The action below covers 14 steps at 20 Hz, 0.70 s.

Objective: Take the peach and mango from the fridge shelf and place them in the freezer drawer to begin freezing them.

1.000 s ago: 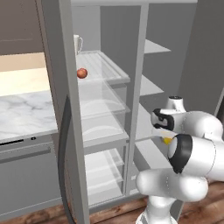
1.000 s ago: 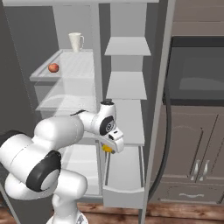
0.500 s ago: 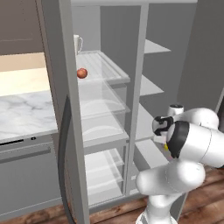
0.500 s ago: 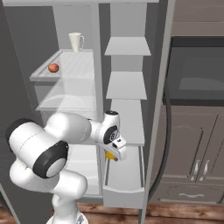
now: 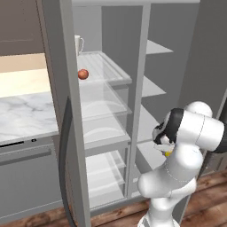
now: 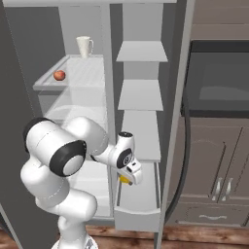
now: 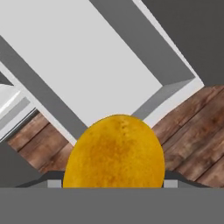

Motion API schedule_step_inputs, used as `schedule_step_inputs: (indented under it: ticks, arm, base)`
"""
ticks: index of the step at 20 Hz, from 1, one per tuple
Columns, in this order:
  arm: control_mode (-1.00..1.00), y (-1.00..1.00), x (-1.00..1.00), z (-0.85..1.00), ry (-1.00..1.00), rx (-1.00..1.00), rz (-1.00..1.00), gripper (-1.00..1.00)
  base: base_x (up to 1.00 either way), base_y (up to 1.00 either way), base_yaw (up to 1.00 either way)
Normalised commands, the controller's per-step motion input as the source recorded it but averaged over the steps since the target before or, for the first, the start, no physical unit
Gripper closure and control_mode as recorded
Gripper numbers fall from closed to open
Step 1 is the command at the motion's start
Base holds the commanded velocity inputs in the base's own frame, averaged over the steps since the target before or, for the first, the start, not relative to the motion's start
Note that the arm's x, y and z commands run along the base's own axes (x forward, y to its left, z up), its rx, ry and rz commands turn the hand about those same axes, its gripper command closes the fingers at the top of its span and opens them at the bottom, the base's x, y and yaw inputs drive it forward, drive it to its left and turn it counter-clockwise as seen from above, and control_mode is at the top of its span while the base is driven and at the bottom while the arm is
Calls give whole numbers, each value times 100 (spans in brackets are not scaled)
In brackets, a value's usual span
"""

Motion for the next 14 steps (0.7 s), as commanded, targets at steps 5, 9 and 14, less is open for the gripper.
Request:
schedule_step_inputs:
  ticks: [5, 9, 14]
  arm:
    - [-100, -14, 12, -46, 0, 0, 0, 100]
    - [-100, -15, 11, -47, 0, 0, 0, 100]
    - [-100, -10, 7, -42, 0, 0, 0, 100]
  base:
    - [0, 0, 0]
    - [0, 0, 0]
    - [0, 0, 0]
